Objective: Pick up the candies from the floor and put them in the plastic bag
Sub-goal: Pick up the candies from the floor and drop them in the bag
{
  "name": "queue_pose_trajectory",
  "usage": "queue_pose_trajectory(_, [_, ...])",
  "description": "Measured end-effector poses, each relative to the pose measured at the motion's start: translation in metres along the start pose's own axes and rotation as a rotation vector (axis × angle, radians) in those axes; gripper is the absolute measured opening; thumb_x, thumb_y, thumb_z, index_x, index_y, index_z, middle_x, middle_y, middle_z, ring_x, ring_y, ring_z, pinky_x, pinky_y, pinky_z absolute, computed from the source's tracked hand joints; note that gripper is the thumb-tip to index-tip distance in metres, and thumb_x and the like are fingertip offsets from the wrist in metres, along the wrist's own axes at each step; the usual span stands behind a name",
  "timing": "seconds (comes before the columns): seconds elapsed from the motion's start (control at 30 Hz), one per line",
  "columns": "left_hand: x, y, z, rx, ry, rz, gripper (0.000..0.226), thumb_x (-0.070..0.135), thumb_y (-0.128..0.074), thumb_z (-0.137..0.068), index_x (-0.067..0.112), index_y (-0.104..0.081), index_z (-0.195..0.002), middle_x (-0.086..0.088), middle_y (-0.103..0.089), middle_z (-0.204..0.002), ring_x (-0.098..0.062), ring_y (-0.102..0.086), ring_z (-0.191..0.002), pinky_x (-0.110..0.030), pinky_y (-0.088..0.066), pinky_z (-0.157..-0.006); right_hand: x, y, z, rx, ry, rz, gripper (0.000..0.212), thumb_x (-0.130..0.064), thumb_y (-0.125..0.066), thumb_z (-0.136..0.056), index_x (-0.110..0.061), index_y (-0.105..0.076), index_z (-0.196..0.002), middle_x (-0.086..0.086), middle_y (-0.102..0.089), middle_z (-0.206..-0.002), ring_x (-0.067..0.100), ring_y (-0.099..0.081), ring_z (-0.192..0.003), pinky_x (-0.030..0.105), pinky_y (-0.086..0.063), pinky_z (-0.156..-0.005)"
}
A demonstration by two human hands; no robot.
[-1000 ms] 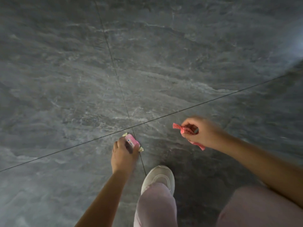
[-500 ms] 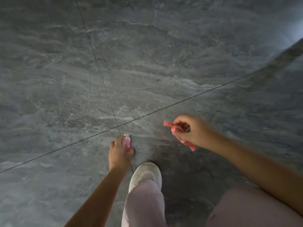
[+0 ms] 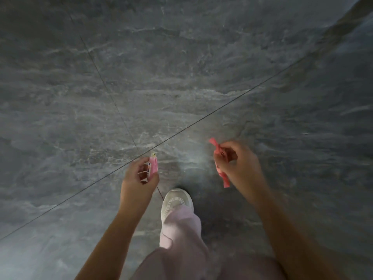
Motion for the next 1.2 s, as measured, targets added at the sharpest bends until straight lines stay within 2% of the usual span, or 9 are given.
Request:
queue_pose_trajectory(0.17, [0.056, 0.03, 0.025, -0.039, -0.02, -0.131, 0.036, 0.007, -0.066, -0.077, 0.025, -0.058, -0.107, 0.005, -0.062, -0.088, -0.007, -0.059, -0.076, -0.031, -0.047, -0.072, -0.034, 0.029, 0.043, 0.098, -0.173, -0.134, 0.012, -0.013, -0.057, -0.085, -0.016, -0.058, -0.074, 0.015, -0.06, -0.059, 0.03, -0.057, -0.047, 0.04, -0.051, -0.04])
queue_pose_trajectory(0.3, [0.115, 0.05, 0.055, -0.087, -0.067, -0.147, 0.033, 0.008, -0.066, -0.078, 0.024, -0.058, -0.106, -0.002, -0.061, -0.093, -0.015, -0.058, -0.08, -0.032, -0.047, -0.07, -0.092, 0.072, 0.076, 0.155, -0.157, -0.174, 0.009, -0.015, -0.057, -0.084, -0.018, -0.058, -0.076, 0.016, -0.06, -0.061, 0.028, -0.056, -0.047, 0.039, -0.049, -0.039])
queue_pose_trajectory(0.4, [0.168, 0.056, 0.094, -0.111, -0.11, -0.114, 0.037, 0.0, -0.064, -0.075, 0.027, -0.058, -0.101, 0.004, -0.06, -0.089, -0.012, -0.057, -0.08, -0.029, -0.044, -0.07, -0.132, 0.107, 0.106, 0.178, -0.148, -0.19, 0.003, -0.023, -0.058, -0.081, -0.022, -0.059, -0.078, 0.019, -0.058, -0.069, 0.027, -0.056, -0.05, 0.041, -0.05, -0.037])
queue_pose_trajectory(0.57, [0.249, 0.064, 0.169, -0.117, -0.133, -0.001, 0.042, 0.0, -0.062, -0.074, 0.03, -0.056, -0.102, 0.01, -0.058, -0.089, 0.002, -0.055, -0.075, -0.025, -0.044, -0.071, -0.186, 0.164, 0.163, 0.229, -0.107, -0.116, 0.018, -0.042, -0.054, -0.071, -0.03, -0.058, -0.083, 0.01, -0.06, -0.073, 0.025, -0.059, -0.061, 0.043, -0.053, -0.056])
queue_pose_trajectory(0.77, [0.354, 0.085, 0.262, -0.128, -0.401, -0.14, 0.044, 0.0, -0.063, -0.073, 0.021, -0.057, -0.111, 0.004, -0.051, -0.098, -0.013, -0.052, -0.08, -0.003, -0.035, -0.066, -0.23, 0.232, 0.245, 0.247, -0.085, -0.071, 0.02, -0.044, -0.052, -0.069, -0.031, -0.055, -0.083, 0.01, -0.06, -0.081, 0.027, -0.057, -0.063, 0.046, -0.053, -0.059])
queue_pose_trajectory(0.87, [0.4, 0.096, 0.304, -0.219, -0.486, -0.182, 0.044, 0.001, -0.064, -0.073, 0.019, -0.056, -0.113, 0.004, -0.05, -0.099, -0.015, -0.052, -0.085, -0.009, -0.036, -0.068, -0.253, 0.274, 0.289, 0.327, -0.117, -0.065, 0.027, -0.048, -0.05, -0.068, -0.028, -0.058, -0.085, 0.007, -0.059, -0.088, 0.025, -0.059, -0.064, 0.039, -0.052, -0.058])
queue_pose_trajectory(0.97, [0.44, 0.108, 0.344, -0.33, -0.618, -0.227, 0.043, 0.004, -0.065, -0.072, 0.018, -0.058, -0.112, 0.004, -0.05, -0.099, -0.015, -0.053, -0.086, -0.01, -0.037, -0.07, -0.278, 0.314, 0.331, 0.435, -0.142, -0.052, 0.021, -0.043, -0.054, -0.071, -0.027, -0.059, -0.083, 0.008, -0.057, -0.085, 0.024, -0.058, -0.062, 0.03, -0.047, -0.057])
queue_pose_trajectory(1.1, [0.494, 0.119, 0.393, -0.484, -0.841, -0.253, 0.039, 0.012, -0.06, -0.067, 0.017, -0.06, -0.106, 0.008, -0.05, -0.093, 0.0, -0.045, -0.081, 0.001, -0.03, -0.074, -0.317, 0.361, 0.379, 0.65, -0.148, 0.05, 0.017, -0.016, -0.067, -0.074, -0.012, -0.063, -0.09, 0.014, -0.058, -0.085, 0.028, -0.06, -0.069, 0.041, -0.051, -0.067])
queue_pose_trajectory(1.2, [0.531, 0.128, 0.422, -0.625, -1.005, -0.261, 0.039, 0.017, -0.056, -0.066, 0.018, -0.06, -0.105, 0.008, -0.05, -0.092, -0.002, -0.046, -0.082, -0.003, -0.031, -0.074, -0.346, 0.386, 0.415, 0.777, -0.139, 0.121, 0.016, -0.006, -0.068, -0.074, -0.01, -0.064, -0.089, 0.01, -0.056, -0.083, 0.02, -0.057, -0.07, 0.035, -0.049, -0.07])
Point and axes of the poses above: each hand's wrist, its own z-axis away from the middle knuckle, its own y-axis out of the back of the hand, x = y × z, the point moved 3 cm from there along -z, towards the middle knuckle
